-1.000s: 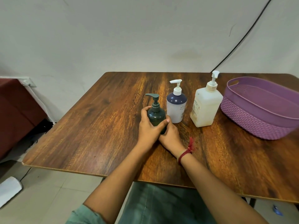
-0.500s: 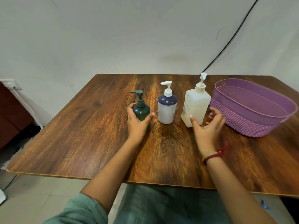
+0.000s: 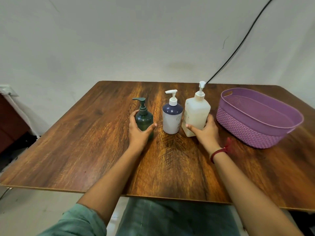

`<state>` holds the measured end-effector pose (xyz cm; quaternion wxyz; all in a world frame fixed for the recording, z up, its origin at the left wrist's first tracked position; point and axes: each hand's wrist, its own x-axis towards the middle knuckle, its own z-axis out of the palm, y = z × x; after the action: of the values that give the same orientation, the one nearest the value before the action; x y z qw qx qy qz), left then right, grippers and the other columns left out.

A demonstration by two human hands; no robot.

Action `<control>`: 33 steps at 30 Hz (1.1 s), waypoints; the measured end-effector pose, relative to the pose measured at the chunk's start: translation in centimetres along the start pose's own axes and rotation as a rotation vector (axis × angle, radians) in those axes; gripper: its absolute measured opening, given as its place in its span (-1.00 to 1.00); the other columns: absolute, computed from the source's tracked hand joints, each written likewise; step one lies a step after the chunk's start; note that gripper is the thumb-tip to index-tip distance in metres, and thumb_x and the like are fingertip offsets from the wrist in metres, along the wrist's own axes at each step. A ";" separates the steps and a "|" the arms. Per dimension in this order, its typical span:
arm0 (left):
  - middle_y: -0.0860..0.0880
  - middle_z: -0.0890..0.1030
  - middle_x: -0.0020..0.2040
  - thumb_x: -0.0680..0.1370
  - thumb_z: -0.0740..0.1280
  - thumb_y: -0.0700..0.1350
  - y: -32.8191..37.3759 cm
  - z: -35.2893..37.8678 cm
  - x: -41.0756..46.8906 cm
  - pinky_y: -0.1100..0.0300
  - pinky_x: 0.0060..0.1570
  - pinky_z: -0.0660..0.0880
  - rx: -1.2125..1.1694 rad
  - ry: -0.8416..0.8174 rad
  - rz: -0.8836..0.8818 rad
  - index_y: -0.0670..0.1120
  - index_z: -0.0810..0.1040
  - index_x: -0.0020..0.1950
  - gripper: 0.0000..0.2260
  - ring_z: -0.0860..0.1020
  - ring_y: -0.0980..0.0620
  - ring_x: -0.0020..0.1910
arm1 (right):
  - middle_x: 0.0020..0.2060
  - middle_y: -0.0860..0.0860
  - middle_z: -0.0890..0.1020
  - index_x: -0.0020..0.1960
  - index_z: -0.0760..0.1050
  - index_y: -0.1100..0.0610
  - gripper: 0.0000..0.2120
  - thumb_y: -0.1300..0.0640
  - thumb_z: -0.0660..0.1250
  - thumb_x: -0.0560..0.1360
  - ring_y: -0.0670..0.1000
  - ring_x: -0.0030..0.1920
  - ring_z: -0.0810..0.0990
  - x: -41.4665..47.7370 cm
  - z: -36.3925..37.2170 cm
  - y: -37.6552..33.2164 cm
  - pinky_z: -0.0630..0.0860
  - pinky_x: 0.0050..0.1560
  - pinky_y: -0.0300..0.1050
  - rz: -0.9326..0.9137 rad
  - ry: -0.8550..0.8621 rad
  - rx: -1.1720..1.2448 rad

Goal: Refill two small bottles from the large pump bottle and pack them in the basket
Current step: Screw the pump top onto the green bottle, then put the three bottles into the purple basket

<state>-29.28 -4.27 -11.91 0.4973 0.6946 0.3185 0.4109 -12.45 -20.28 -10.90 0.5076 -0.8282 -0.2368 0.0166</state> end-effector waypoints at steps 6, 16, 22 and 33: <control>-0.03 0.28 0.36 0.39 0.52 -0.09 0.7 0.4 -0.4 0.16 0.17 0.27 0.034 0.054 0.008 0.07 0.21 0.43 -0.29 0.28 0.13 0.20 | 0.27 0.12 0.43 0.39 0.23 0.14 -0.17 -0.12 0.53 0.28 0.13 0.26 0.42 0.0 1.8 -1.1 0.43 0.22 0.09 0.015 0.040 -0.030; -0.05 0.27 0.39 0.38 0.52 -0.06 0.7 0.6 -0.4 0.10 0.28 0.28 0.074 0.062 0.032 0.04 0.20 0.44 -0.26 0.27 0.11 0.26 | 0.31 0.13 0.38 0.41 0.18 0.14 -0.13 -0.18 0.50 0.29 0.15 0.29 0.40 0.8 3.7 -2.4 0.40 0.17 0.04 0.039 0.033 -0.077; -0.10 0.10 0.48 0.34 0.54 0.05 1.1 0.8 -1.0 -0.11 0.37 0.22 0.138 0.166 0.072 0.12 0.02 0.50 -0.09 0.17 0.00 0.42 | 0.36 0.12 0.32 0.47 0.11 0.11 -0.07 -0.19 0.49 0.29 0.14 0.34 0.35 1.1 3.8 -2.9 0.39 0.22 0.08 0.032 -0.048 -0.076; -0.02 0.07 0.48 0.44 0.43 -0.05 3.9 6.1 -4.6 0.23 0.47 0.02 0.250 0.052 0.573 0.07 0.07 0.45 -0.28 0.05 -0.09 0.52 | 0.38 0.18 0.30 0.38 0.30 0.10 -0.45 -0.09 0.31 0.49 0.22 0.40 0.24 2.0 -8.8 -2.1 0.08 0.44 0.21 -0.277 0.310 -0.693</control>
<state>-25.81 -11.97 -10.36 0.2638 0.8011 0.1703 0.5096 -9.10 -26.02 -4.47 0.2256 -0.9032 -0.2583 -0.2580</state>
